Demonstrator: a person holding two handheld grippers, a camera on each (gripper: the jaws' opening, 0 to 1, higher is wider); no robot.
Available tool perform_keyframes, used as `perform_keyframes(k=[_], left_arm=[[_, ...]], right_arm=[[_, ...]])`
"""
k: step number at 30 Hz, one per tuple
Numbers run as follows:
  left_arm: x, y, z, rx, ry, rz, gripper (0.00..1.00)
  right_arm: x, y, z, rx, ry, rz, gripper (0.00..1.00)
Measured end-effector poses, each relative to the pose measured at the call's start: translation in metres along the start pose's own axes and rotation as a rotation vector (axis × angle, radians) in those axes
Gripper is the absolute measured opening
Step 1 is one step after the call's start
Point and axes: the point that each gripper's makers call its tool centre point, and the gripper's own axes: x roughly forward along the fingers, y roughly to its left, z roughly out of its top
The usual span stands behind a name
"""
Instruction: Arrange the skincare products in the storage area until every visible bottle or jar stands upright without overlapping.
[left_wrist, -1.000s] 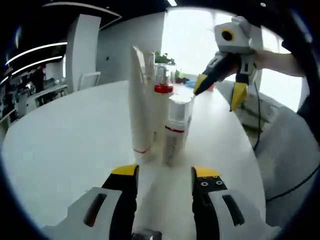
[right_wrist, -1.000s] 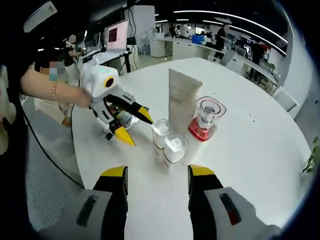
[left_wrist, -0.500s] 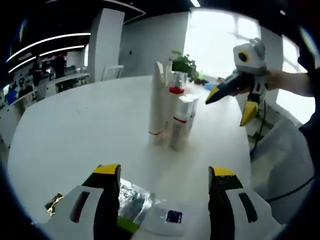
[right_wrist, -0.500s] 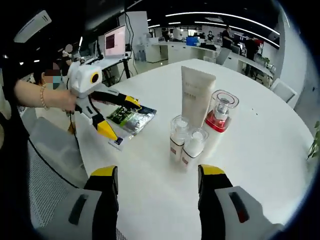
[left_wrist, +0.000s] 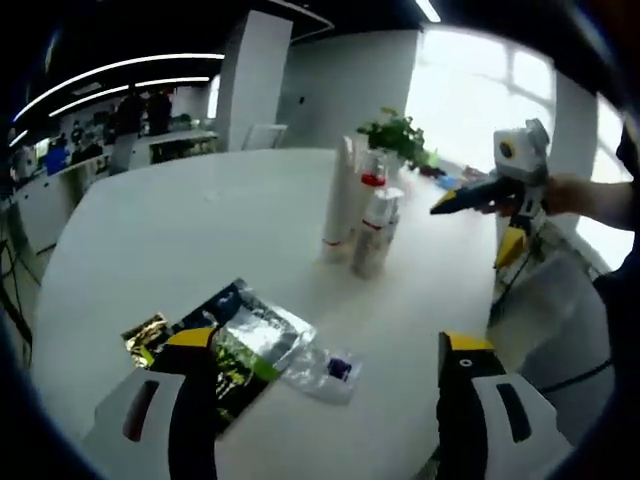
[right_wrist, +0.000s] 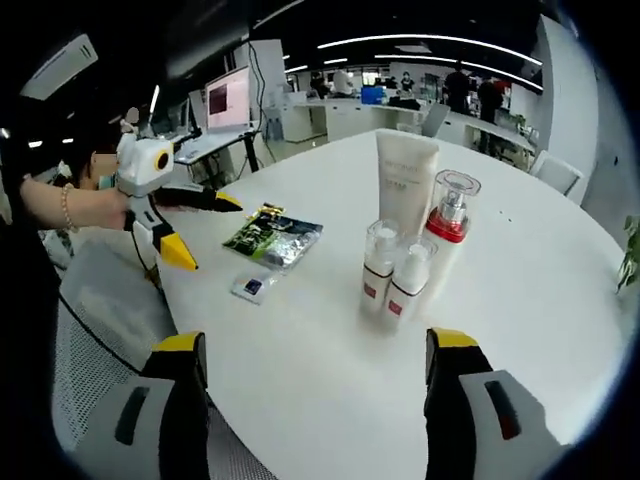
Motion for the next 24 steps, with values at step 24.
perform_keyframes(k=[24], left_arm=[[-0.071, 0.005, -0.039, -0.282, -0.044, 0.14, 0.99]], right_arm=[[-0.025, 0.001, -0.039, 0.121, -0.082, -0.076, 1.0]])
